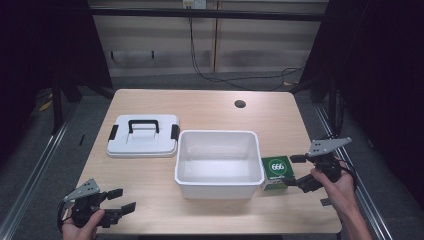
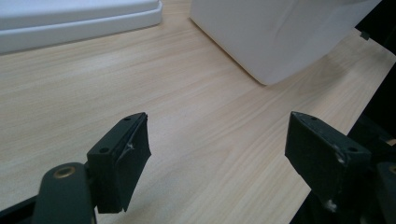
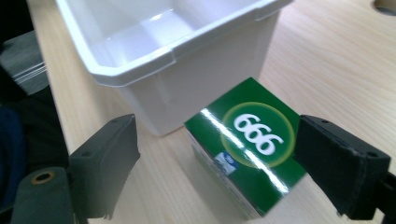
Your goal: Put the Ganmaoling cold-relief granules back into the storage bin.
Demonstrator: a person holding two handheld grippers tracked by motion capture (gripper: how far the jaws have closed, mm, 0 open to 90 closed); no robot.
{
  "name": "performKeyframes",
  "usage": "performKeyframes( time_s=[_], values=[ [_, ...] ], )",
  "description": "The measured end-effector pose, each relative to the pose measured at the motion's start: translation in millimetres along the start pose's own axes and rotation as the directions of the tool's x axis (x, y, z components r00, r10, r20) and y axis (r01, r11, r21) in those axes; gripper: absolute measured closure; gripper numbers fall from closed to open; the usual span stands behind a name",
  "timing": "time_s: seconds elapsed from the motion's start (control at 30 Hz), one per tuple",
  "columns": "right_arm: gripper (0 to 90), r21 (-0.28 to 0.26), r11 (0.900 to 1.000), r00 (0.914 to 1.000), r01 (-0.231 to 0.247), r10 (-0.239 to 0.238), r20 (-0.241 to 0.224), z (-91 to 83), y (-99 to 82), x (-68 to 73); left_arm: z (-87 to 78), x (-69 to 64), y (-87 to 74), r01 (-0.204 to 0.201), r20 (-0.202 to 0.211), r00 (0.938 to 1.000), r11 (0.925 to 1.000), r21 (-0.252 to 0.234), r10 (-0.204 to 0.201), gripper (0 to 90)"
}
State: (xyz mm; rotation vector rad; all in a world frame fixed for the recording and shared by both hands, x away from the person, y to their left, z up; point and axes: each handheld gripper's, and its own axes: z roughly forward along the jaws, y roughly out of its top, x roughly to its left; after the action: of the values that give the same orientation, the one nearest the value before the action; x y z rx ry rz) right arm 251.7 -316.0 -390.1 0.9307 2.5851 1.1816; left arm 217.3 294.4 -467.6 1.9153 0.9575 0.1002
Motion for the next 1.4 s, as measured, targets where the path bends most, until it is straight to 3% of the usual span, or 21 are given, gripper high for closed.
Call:
performKeyframes(
  time_s=[0.17,0.37,0.47,0.67,1.07,1.17,1.4],
  values=[
    [13.4,0.064,0.9979,0.9999,-0.009,0.009,-0.007,4.9,9.4,-3.5,0.2,-0.1,0.1,-0.004,0.003,1.0,1.0,0.0,0.004,21.9],
    [12.9,0.111,0.9903,0.9958,0.084,-0.079,-0.046,9.5,17.4,-6.9,0.2,0.1,0.1,-0.001,0.003,1.0,1.0,0.001,0.001,21.9],
    [9.8,0.132,0.9846,0.9932,0.115,-0.111,-0.037,11.7,21.7,-8.8,0.4,0.3,0.2,-0.004,0.003,1.0,1.0,0.001,0.004,21.9],
    [9.7,0.169,0.9713,0.9851,0.167,-0.157,-0.071,15.6,30.4,-14.8,-0.1,0.5,0.0,0.0,-0.001,1.0,1.0,0.0,0.0,21.7],
    [7.4,0.263,0.9274,0.9635,0.266,-0.246,-0.105,30.7,37.6,-24.8,0.5,0.5,0.0,-0.004,-0.006,1.0,1.0,0.005,0.004,21.7],
    [7.4,0.326,0.8945,0.9512,0.306,-0.274,-0.142,38.2,38.6,-26.4,1.1,-0.1,0.1,-0.007,-0.007,1.0,0.9999,0.012,0.007,21.7],
    [7.4,0.365,0.859,0.9313,0.359,-0.305,-0.198,52.2,47.6,-31.2,1.7,0.0,0.0,-0.01,-0.001,0.9999,0.9998,0.018,0.01,21.7]
  ],
)
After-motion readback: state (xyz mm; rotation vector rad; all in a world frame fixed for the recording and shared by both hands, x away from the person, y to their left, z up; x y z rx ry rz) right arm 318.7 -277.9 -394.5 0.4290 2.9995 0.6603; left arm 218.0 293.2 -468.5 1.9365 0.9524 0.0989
